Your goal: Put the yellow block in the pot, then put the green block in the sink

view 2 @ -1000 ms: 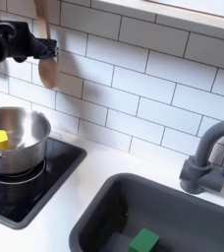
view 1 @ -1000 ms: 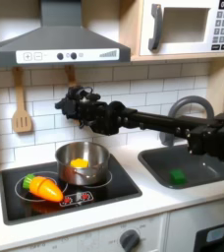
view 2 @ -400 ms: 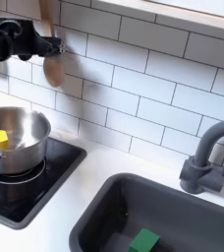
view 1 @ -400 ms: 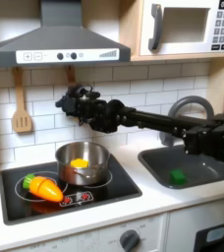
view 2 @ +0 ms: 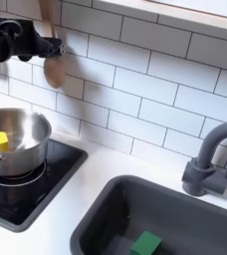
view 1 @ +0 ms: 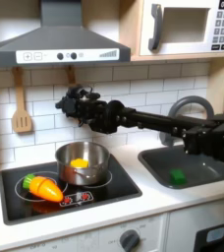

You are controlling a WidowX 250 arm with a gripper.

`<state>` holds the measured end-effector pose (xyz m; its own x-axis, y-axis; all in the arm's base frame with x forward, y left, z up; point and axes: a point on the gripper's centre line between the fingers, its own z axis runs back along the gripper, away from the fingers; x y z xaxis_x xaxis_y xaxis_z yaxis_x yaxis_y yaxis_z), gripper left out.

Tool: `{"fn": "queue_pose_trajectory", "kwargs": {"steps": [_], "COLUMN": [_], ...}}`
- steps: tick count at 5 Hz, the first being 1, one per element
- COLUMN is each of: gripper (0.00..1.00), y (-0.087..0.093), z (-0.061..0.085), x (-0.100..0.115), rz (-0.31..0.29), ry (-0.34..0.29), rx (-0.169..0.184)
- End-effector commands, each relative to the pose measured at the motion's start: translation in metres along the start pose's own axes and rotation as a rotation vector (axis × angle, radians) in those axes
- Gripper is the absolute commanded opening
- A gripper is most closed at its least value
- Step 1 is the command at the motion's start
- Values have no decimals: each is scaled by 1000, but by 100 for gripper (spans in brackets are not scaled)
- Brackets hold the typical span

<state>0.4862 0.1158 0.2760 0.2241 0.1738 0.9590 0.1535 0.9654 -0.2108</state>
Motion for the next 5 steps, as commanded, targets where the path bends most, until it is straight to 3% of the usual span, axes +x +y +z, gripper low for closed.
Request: {"fn": "queue_pose_trajectory", "kwargs": {"steps": [1, 2, 5], "gripper": [100, 100, 100], "y": [-1, -3, -5], "z": [3, 10, 9], "x": [-11, -15, -13], "rz": [-12, 21, 14], "ry": [33, 42, 40], "rx": [0, 8, 4]}}
